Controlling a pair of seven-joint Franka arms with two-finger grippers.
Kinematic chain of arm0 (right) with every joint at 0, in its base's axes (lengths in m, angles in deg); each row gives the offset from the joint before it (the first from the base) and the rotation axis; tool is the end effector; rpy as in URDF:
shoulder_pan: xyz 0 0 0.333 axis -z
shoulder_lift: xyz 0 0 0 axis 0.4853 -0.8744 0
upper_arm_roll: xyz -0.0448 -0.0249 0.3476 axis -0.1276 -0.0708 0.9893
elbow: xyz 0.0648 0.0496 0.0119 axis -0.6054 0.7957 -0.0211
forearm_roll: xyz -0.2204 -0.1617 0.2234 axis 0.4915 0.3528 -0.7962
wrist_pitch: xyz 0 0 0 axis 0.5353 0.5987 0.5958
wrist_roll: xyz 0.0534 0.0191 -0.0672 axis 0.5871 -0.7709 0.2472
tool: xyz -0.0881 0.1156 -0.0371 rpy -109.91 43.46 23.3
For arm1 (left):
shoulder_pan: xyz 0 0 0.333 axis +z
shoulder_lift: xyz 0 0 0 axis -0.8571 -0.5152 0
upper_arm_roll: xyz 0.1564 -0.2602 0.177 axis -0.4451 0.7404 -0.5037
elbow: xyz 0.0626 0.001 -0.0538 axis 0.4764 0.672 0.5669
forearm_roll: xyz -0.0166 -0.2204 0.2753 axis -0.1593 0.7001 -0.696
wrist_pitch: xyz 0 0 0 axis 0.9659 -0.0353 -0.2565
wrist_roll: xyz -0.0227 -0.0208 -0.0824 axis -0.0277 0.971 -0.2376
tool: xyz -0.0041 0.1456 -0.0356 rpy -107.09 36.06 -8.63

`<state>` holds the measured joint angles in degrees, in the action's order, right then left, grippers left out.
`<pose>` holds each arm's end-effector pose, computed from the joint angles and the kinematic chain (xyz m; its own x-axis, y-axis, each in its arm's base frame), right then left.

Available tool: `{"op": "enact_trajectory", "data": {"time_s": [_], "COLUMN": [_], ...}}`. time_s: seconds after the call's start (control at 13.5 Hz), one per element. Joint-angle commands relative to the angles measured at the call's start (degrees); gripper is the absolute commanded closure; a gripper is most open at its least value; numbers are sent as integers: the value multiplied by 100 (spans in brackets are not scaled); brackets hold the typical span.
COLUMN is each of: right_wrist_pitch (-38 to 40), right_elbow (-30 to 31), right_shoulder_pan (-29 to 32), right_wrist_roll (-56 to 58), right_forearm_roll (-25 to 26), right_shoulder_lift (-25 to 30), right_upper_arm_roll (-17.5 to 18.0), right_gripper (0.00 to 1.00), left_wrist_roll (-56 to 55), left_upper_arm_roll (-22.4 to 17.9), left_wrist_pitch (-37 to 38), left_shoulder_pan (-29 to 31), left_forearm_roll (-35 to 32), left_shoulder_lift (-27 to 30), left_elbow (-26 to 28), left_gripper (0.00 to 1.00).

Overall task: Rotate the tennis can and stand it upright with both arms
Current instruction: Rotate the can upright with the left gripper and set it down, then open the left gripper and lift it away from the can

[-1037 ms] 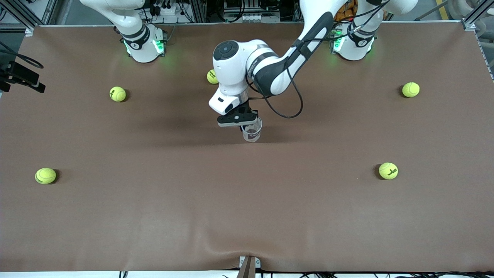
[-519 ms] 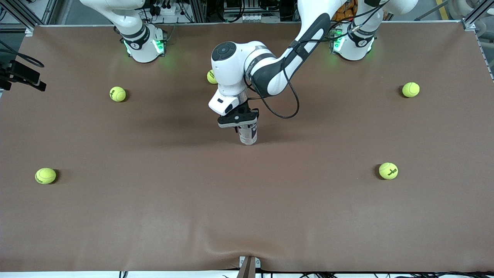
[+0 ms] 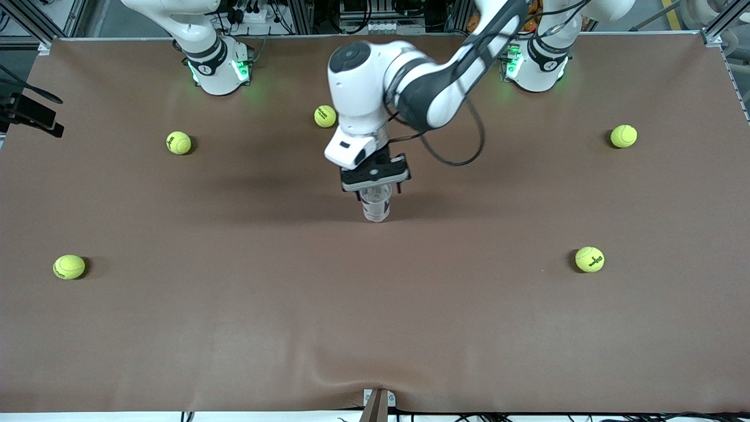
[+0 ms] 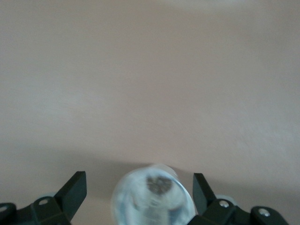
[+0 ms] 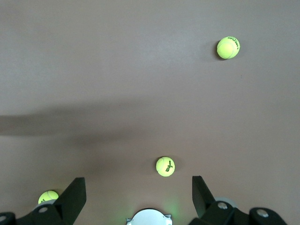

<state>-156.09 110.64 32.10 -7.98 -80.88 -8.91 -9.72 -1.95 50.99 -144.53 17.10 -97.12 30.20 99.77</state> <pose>0.4853 -0.0411 0.6536 0.9897 -0.1019 -0.1002 -0.1003 -0.9947 0.0210 0.4806 -0.5050 0.4265 0.9374 0.1714 0.3032 0.1986 -0.9782 -0.0612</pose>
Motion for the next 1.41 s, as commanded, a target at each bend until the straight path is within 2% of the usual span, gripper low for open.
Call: {"op": "enact_trajectory", "data": {"time_s": [0.0,0.22,0.59,0.96,1.04,1.19,1.33], "right_wrist_pitch": [54,-16,-69,-148,-148,-157,-157], "right_elbow": [-16,-16,-16,-8,-8,-8,-8], "right_shoulder_pan": [10,10,19,19,27,36,28], "right_wrist_roll": [-78,-69,-61,114,341,519,519], "right_forearm_roll": [76,-3,-275,-267,-267,-267,-267], "right_shoulder_lift": [26,9,0,-18,-18,-18,-18], "right_upper_arm_roll": [17,17,17,17,17,17,17], "right_gripper": [0,0,0,0,0,0,0], "left_wrist_roll": [141,772,2925,4164,4333,5068,5283], "left_upper_arm_roll": [31,13,31,31,31,31,31], "left_wrist_pitch": [336,520,1239,2136,2164,2190,2304], "left_shoulder_pan": [241,819,2165,2921,3114,3510,3704], "left_forearm_roll": [56,671,1427,1585,1821,1920,2042], "left_shoulder_lift": [511,950,1601,2146,2226,2296,2375], "left_elbow": [98,98,115,150,168,185,264], "left_gripper": [0,0,0,0,0,0,0]}}
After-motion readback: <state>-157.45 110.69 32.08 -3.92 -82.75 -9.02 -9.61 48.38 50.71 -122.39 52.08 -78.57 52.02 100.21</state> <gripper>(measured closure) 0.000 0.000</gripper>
